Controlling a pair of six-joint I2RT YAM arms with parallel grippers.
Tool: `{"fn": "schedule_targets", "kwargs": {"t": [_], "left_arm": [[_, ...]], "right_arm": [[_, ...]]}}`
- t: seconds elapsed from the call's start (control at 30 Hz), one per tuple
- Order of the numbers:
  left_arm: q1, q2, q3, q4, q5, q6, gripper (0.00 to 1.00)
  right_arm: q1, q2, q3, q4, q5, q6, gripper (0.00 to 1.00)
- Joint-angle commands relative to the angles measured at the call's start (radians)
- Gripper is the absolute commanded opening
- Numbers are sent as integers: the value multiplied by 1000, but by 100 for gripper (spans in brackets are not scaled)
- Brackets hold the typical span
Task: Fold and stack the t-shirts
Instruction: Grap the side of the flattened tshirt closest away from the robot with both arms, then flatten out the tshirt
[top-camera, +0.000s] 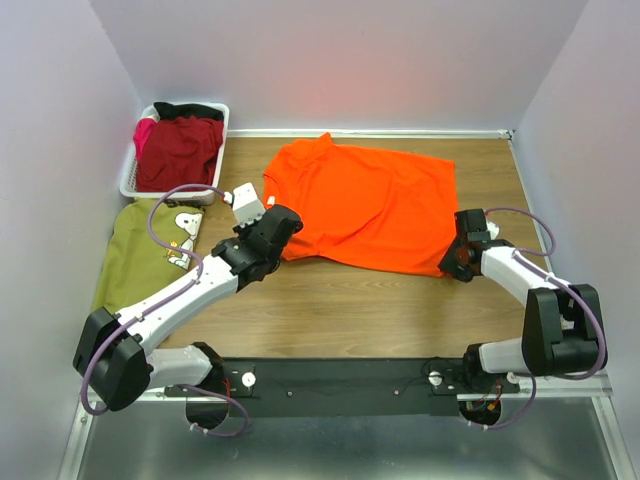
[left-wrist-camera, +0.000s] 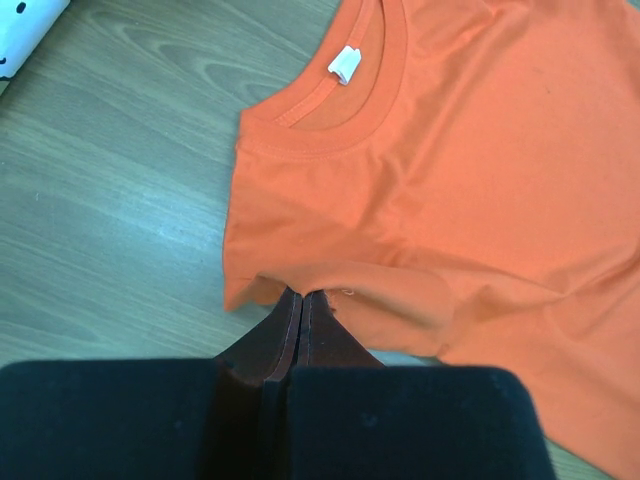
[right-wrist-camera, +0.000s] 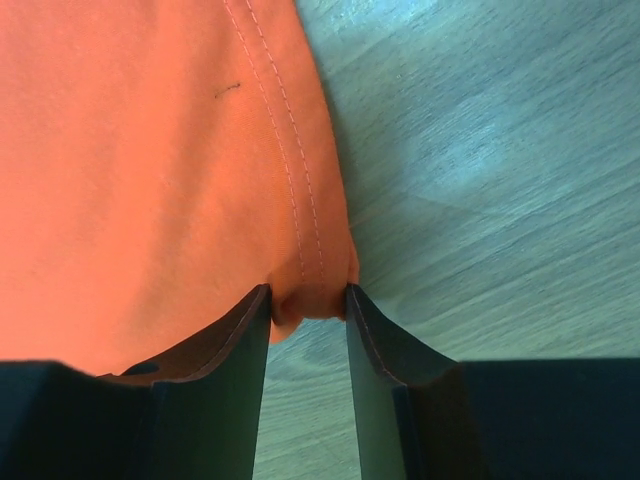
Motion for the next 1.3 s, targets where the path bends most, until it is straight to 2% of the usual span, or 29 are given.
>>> {"fn": "schedule_targets", "kwargs": {"t": [0.0, 0.17, 0.33, 0.4, 0.47, 0.93, 1.27], "left_arm": [[15, -9, 5, 32, -8, 23, 0], [29, -23, -6, 35, -11, 26, 0], [46, -37, 5, 37, -13, 32, 0], [50, -41, 17, 34, -19, 31, 0], [55, -51, 26, 24, -26, 32, 0], [75, -101, 128, -22, -88, 37, 0], [81, -172, 224, -37, -169, 58, 0]], "right_arm": [[5, 38, 13, 18, 22, 1, 41], [4, 58, 31, 18, 15, -4, 30], [5, 3, 22, 16, -1, -4, 24], [4, -14, 30, 7, -4, -7, 15], [4, -38, 43, -5, -5, -7, 1], [5, -204, 171, -148, 62, -34, 1], [4, -264, 297, -217, 125, -74, 1]]}}
